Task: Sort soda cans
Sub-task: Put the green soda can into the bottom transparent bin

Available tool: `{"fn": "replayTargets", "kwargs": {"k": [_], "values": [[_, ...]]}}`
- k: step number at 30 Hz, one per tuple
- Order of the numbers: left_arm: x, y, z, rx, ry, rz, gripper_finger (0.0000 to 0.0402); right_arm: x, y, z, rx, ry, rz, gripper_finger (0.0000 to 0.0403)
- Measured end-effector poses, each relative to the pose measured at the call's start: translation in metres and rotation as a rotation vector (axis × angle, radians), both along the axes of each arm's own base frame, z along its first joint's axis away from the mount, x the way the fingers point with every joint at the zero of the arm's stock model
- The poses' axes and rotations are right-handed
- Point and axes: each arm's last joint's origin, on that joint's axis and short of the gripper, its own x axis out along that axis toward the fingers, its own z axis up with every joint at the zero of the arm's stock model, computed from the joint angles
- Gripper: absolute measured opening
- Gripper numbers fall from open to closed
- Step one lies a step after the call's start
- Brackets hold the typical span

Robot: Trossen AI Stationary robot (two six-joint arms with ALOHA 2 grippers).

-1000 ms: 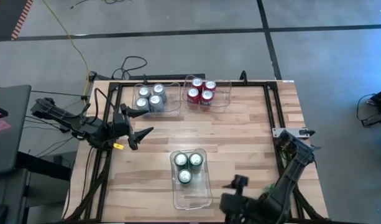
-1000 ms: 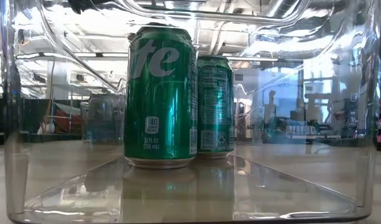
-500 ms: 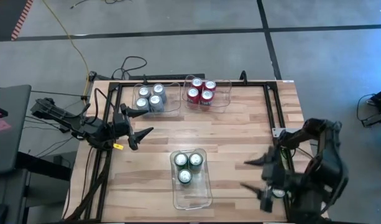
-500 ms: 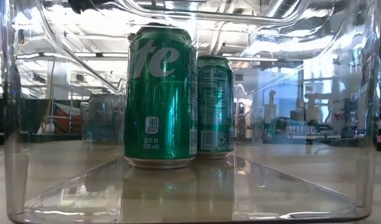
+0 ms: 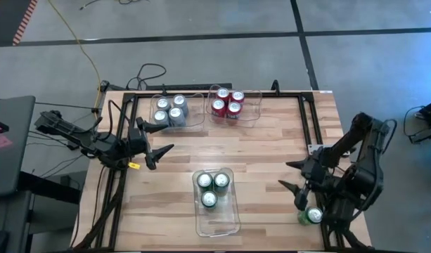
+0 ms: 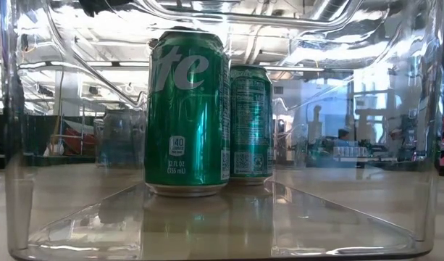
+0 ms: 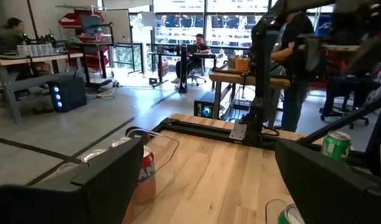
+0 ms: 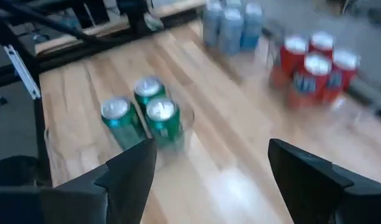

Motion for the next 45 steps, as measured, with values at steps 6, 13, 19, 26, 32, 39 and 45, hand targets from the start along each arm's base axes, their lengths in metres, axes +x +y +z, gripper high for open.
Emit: {"fn": "replayTargets", "kwargs": {"k": [6, 13, 19, 26, 32, 39, 45], "values": [[0.000, 0.000, 0.000, 0.000, 0.000, 0.000, 0.0361, -0.023, -0.012, -0.037, 0.274, 0.330, -0.074, 0.0324], [0.000, 0.000, 0.000, -0.009, -0.005, 0.001, 0.0361, -0.035, 0.004, -0.078, 0.460, 0.623, -0.180, 0.0324], [0.000, 0.000, 0.000, -0.014, -0.005, 0.001, 0.0361, -0.046, 0.026, -0.084, 0.580, 0.630, -0.160, 0.0324], [0.000, 0.000, 0.000, -0.019, -0.006, 0.000, 0.0361, -0.070, 0.034, -0.084, 0.645, 0.626, -0.240, 0.0324], [0.000, 0.000, -0.001, -0.018, -0.002, 0.001, 0.0361, -0.078, 0.037, -0.084, 0.686, 0.612, -0.295, 0.0324], [0.000, 0.000, -0.001, -0.016, -0.001, 0.001, 0.0361, -0.067, 0.044, -0.095, 0.688, 0.597, -0.337, 0.0324], [0.000, 0.000, -0.001, -0.015, 0.000, 0.001, 0.0361, -0.060, 0.055, -0.109, 0.669, 0.673, -0.387, 0.0324]]}}
